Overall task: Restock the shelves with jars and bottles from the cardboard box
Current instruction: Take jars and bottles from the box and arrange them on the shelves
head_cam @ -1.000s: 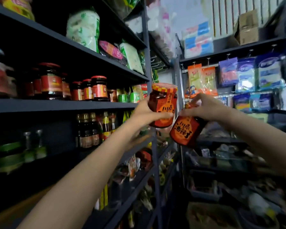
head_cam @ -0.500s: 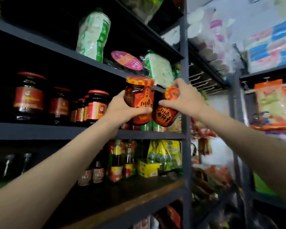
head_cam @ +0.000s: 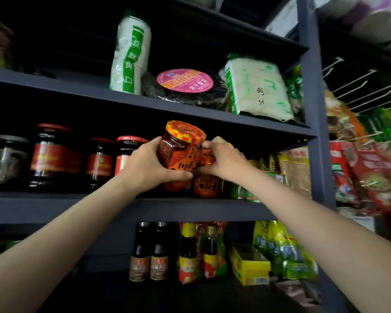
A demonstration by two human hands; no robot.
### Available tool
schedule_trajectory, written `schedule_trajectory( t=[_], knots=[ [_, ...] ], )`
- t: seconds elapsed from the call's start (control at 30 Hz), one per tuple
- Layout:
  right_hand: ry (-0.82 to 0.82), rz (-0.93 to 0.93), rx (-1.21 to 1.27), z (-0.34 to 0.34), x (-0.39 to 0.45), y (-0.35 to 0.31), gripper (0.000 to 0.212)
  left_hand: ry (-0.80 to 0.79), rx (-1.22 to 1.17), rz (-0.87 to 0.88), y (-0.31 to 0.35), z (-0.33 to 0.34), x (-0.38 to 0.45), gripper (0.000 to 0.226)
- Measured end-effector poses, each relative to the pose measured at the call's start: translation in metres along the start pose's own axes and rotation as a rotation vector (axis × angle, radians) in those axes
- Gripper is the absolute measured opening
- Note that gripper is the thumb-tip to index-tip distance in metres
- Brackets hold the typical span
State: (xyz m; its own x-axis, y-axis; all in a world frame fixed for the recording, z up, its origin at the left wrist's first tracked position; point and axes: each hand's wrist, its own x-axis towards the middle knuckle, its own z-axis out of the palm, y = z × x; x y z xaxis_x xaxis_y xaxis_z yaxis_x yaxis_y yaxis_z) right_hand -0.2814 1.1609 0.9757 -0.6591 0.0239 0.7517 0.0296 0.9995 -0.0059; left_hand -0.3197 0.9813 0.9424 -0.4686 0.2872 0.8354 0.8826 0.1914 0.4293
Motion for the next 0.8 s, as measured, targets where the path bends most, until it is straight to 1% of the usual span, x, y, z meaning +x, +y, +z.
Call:
schedule_trajectory(
  t=[0.07, 0.13, 0.2, 0.27, 0.33, 0.37, 0.43, 0.47, 0.53, 0.6, 0.7, 0.8],
  knots=[
    [-0.049, 0.032, 0.160, 0.007, 0.020, 0.002, 0.054, -0.013, 0.017, -0.015, -0.003, -0.002, 0.000, 0.059],
    [-0.057, 0.092, 0.264, 0.016, 0.035, 0.005, 0.054, -0.023, 0.020, -0.029, -0.003, -0.003, 0.001, 0.055],
    [-0.056, 0.186, 0.354, 0.026, 0.041, 0.008, 0.053, -0.020, -0.003, -0.047, -0.001, -0.005, 0.001, 0.048],
    [-0.071, 0.266, 0.421, 0.035, 0.040, 0.013, 0.052, -0.014, -0.027, -0.064, 0.001, -0.009, 0.001, 0.046],
    [-0.093, 0.308, 0.463, 0.041, 0.034, 0.016, 0.057, -0.003, -0.028, -0.066, 0.003, -0.012, 0.001, 0.046],
    [-0.101, 0.321, 0.474, 0.043, 0.030, 0.017, 0.065, 0.004, -0.035, -0.066, 0.004, -0.014, 0.001, 0.045],
    [-0.120, 0.378, 0.461, 0.045, 0.024, 0.015, 0.087, 0.024, -0.058, -0.071, 0.007, -0.015, -0.001, 0.044],
    [-0.132, 0.412, 0.426, 0.045, 0.021, 0.013, 0.093, 0.038, -0.061, -0.073, 0.008, -0.015, -0.002, 0.044],
    [-0.174, 0.437, 0.308, 0.045, 0.016, 0.010, 0.088, 0.063, -0.069, -0.081, 0.011, -0.016, -0.005, 0.045],
    [-0.215, 0.436, 0.273, 0.042, 0.012, 0.010, 0.080, 0.075, -0.096, -0.091, 0.013, -0.016, -0.008, 0.046],
    [-0.255, 0.428, 0.315, 0.042, 0.015, 0.009, 0.077, 0.074, -0.111, -0.107, 0.015, -0.016, -0.009, 0.050],
    [-0.254, 0.387, 0.403, 0.049, 0.021, 0.000, 0.074, 0.080, -0.091, -0.118, 0.015, -0.013, -0.006, 0.055]
  ],
)
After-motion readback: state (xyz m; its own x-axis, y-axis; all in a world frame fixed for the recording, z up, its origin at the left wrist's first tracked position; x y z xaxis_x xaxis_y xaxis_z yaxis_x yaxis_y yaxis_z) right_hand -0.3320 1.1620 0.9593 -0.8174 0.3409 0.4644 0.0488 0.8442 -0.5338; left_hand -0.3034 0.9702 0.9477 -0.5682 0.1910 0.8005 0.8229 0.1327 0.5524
